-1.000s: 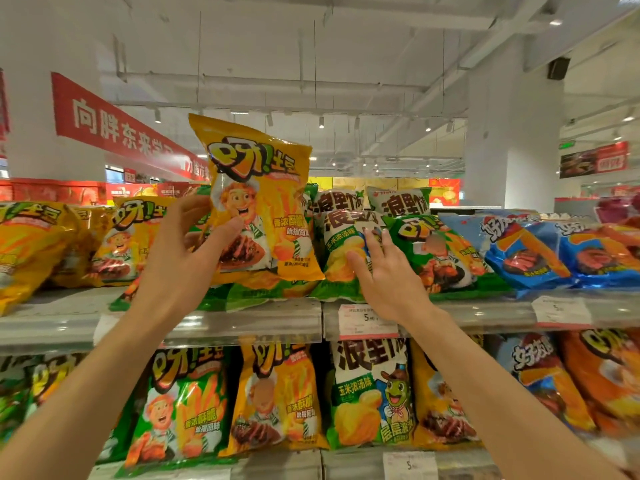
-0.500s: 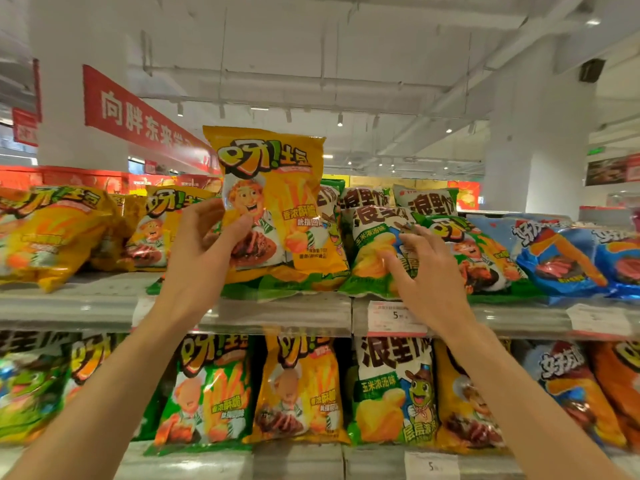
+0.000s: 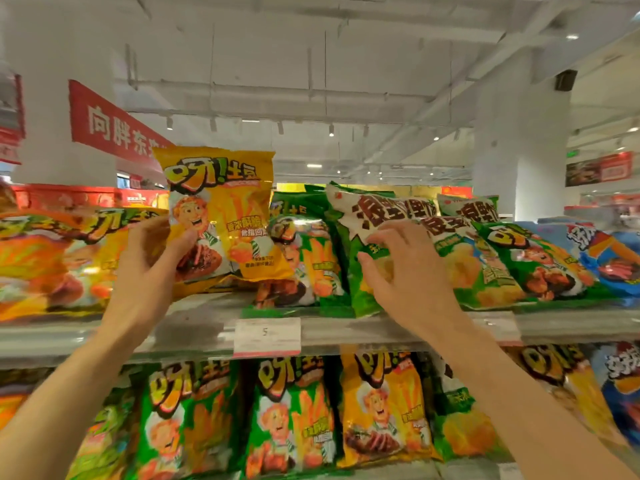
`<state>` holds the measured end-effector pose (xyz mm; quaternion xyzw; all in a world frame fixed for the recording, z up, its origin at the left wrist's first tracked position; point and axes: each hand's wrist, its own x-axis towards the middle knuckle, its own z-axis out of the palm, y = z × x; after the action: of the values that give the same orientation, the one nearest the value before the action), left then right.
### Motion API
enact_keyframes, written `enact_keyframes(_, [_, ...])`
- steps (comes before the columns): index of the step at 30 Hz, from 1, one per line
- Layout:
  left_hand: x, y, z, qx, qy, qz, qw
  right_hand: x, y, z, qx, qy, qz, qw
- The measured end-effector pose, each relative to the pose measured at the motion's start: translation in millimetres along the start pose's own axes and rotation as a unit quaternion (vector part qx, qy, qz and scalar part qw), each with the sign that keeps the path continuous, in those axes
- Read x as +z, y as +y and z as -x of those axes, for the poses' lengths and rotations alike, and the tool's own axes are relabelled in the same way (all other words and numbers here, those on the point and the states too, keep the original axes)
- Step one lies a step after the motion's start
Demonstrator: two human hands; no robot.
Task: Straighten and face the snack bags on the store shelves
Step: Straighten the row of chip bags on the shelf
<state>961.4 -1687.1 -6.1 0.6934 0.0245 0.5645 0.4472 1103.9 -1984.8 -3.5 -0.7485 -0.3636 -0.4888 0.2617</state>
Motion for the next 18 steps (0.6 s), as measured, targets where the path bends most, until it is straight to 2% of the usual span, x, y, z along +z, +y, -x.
enact_keyframes(3, [-18.6, -12.9, -14.5, 0.010, 0.000, -0.048, 0.999, 17.5, -30.7, -11.6, -0.029, -0.034, -0.023, 0.999])
enact_keyframes(6, [-31.3, -23.8, -20.2, 0.010, -0.044, -0.123, 0.991, 37.5, -52.8, -17.1, -0.011, -0.101, -0.055, 0.993])
enact_keyframes(11, [-38.9, -35.5, -19.4, 0.067, -0.110, -0.309, 0.942, 68.1, -58.8, -7.5, 0.027, -0.182, -0.058, 0.981])
enact_keyframes(16, [-37.8, -31.0, -17.4, 0.140, -0.153, -0.379, 0.902, 75.0, -55.5, -6.9, 0.060, -0.158, -0.055, 0.984])
enact_keyframes(18, [-30.9, -30.0, -17.4, 0.123, -0.181, -0.406, 0.887, 77.5, -55.7, -6.1, 0.060, -0.149, -0.053, 0.985])
